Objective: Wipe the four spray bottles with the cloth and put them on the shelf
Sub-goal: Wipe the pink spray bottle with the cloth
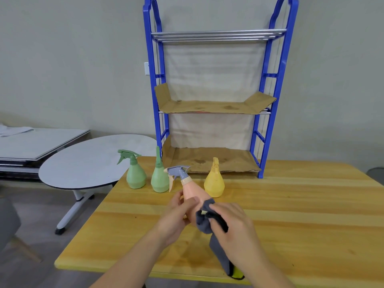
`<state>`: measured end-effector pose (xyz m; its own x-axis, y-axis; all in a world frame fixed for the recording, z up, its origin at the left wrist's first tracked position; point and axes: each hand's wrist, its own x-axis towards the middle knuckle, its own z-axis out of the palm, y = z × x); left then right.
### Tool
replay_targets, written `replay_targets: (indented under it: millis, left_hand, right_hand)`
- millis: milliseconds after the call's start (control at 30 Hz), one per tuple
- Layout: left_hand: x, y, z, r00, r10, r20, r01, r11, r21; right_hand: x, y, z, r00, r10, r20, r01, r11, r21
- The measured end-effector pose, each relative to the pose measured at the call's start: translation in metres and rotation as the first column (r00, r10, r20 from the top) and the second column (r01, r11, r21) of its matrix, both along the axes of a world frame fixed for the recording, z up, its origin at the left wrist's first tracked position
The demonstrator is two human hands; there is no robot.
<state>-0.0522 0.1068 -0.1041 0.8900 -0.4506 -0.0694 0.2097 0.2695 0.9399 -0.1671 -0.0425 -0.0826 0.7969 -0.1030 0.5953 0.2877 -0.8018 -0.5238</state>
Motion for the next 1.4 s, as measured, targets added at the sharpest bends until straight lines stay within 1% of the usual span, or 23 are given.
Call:
replay_targets:
  millis: [33, 133, 167, 233, 267, 300, 367, 433, 500, 600, 633, 767, 800, 900, 933, 967, 1033, 1067, 1133, 1200, 1300, 1333, 1400]
  left_hand:
    - [-0.001, -0.001, 0.001, 1.0, 0.021, 0.013, -0.021, 1.0, 0.017]
    - [-0.004, -0.005, 0.002, 0.998, 0.065, 0.012, -0.065, 0.998, 0.014]
    - [-0.005, -0.006, 0.003, 0.997, 0.076, 0.013, -0.076, 0.997, 0.012]
    - [-0.006, -0.007, 0.004, 0.995, 0.095, 0.019, -0.096, 0.995, 0.028]
    - [-0.006, -0.007, 0.004, 0.995, 0.098, 0.005, -0.098, 0.994, 0.038]
    - [-0.007, -0.006, 0.003, 0.995, 0.094, -0.018, -0.094, 0.995, 0.041]
    - [-0.005, -0.003, 0.001, 0.995, 0.062, -0.075, -0.062, 0.998, 0.004]
    - [-0.004, 0.001, 0.0, 0.995, 0.035, -0.091, -0.038, 0.999, -0.024]
    - [-0.003, 0.004, 0.0, 0.997, 0.034, -0.068, -0.032, 0.999, 0.021]
    - [-0.003, 0.006, 0.0, 0.999, 0.028, -0.041, -0.024, 0.996, 0.091]
    - [-0.003, 0.006, 0.0, 0.999, 0.038, -0.039, -0.034, 0.995, 0.096]
    - [-0.008, 0.0, 0.005, 0.994, 0.097, -0.046, -0.092, 0.991, 0.092]
    - [-0.009, -0.002, 0.005, 0.993, 0.112, -0.046, -0.107, 0.99, 0.095]
    - [-0.009, -0.002, 0.005, 0.986, 0.143, -0.09, -0.135, 0.987, 0.09]
    - [-0.009, 0.0, 0.004, 0.986, 0.129, -0.11, -0.122, 0.99, 0.069]
    - [-0.008, 0.001, 0.003, 0.985, 0.111, -0.13, -0.106, 0.993, 0.047]
    - [-0.008, 0.004, 0.002, 0.988, 0.087, -0.124, -0.082, 0.996, 0.042]
    - [-0.008, 0.004, 0.002, 0.99, 0.087, -0.109, -0.081, 0.995, 0.058]
    - [-0.009, 0.004, 0.004, 0.989, 0.106, -0.107, -0.098, 0.992, 0.075]
    - [-0.011, 0.003, 0.009, 0.976, 0.146, -0.159, -0.14, 0.989, 0.049]
    - [-0.014, 0.0, 0.021, 0.924, 0.142, -0.355, -0.186, 0.978, -0.095]
    - [-0.014, 0.0, 0.023, 0.91, 0.126, -0.396, -0.19, 0.973, -0.128]
    - [-0.015, -0.002, 0.025, 0.905, 0.11, -0.411, -0.177, 0.976, -0.128]
  right_hand:
    - [0.002, -0.002, 0.0, 1.0, -0.014, 0.009, 0.013, 1.0, 0.018]
    - [0.008, -0.005, 0.003, 0.989, -0.146, -0.004, 0.145, 0.978, 0.151]
    - [0.007, -0.001, 0.003, 0.99, -0.142, 0.012, 0.139, 0.981, 0.133]
    - [0.002, 0.012, 0.001, 0.999, -0.031, 0.03, 0.031, 0.999, 0.02]
    - [0.0, 0.018, -0.002, 1.0, 0.026, 0.012, -0.025, 0.999, -0.03]
    - [-0.001, 0.019, -0.004, 0.999, 0.048, 0.002, -0.048, 0.998, -0.042]
    - [0.003, 0.011, -0.003, 1.0, -0.021, 0.008, 0.02, 0.998, 0.058]
    - [0.007, 0.001, 0.0, 0.993, -0.114, 0.002, 0.113, 0.984, 0.135]
    - [0.007, -0.002, -0.001, 0.993, -0.116, -0.013, 0.116, 0.987, 0.113]
    - [0.003, 0.002, -0.008, 1.0, 0.001, -0.005, -0.001, 1.0, 0.004]
    - [0.003, 0.001, -0.01, 1.0, 0.018, -0.006, -0.018, 1.0, -0.003]
    - [0.01, -0.003, -0.013, 0.994, -0.105, -0.005, 0.104, 0.98, 0.17]
    - [0.009, 0.001, -0.013, 0.995, -0.097, 0.004, 0.095, 0.983, 0.155]
    - [0.004, 0.013, -0.016, 0.999, 0.045, 0.027, -0.046, 0.999, 0.011]
    - [0.004, 0.011, -0.016, 0.998, 0.056, 0.017, -0.057, 0.998, 0.016]
    - [0.006, 0.007, -0.015, 1.0, 0.023, 0.007, -0.024, 0.998, 0.064]
    - [0.011, -0.003, -0.014, 0.994, -0.102, -0.029, 0.106, 0.973, 0.206]
    - [0.013, -0.006, -0.013, 0.989, -0.144, -0.039, 0.149, 0.96, 0.236]
    - [0.011, -0.004, -0.012, 0.99, -0.142, 0.012, 0.137, 0.97, 0.203]
    - [0.006, 0.005, -0.015, 0.994, -0.059, 0.096, 0.046, 0.99, 0.135]
    - [0.0, 0.012, -0.028, 0.989, 0.051, 0.138, -0.059, 0.997, 0.055]
    - [0.0, 0.01, -0.032, 0.987, 0.048, 0.15, -0.058, 0.996, 0.065]
    - [0.002, 0.004, -0.032, 0.983, -0.065, 0.172, 0.033, 0.983, 0.18]
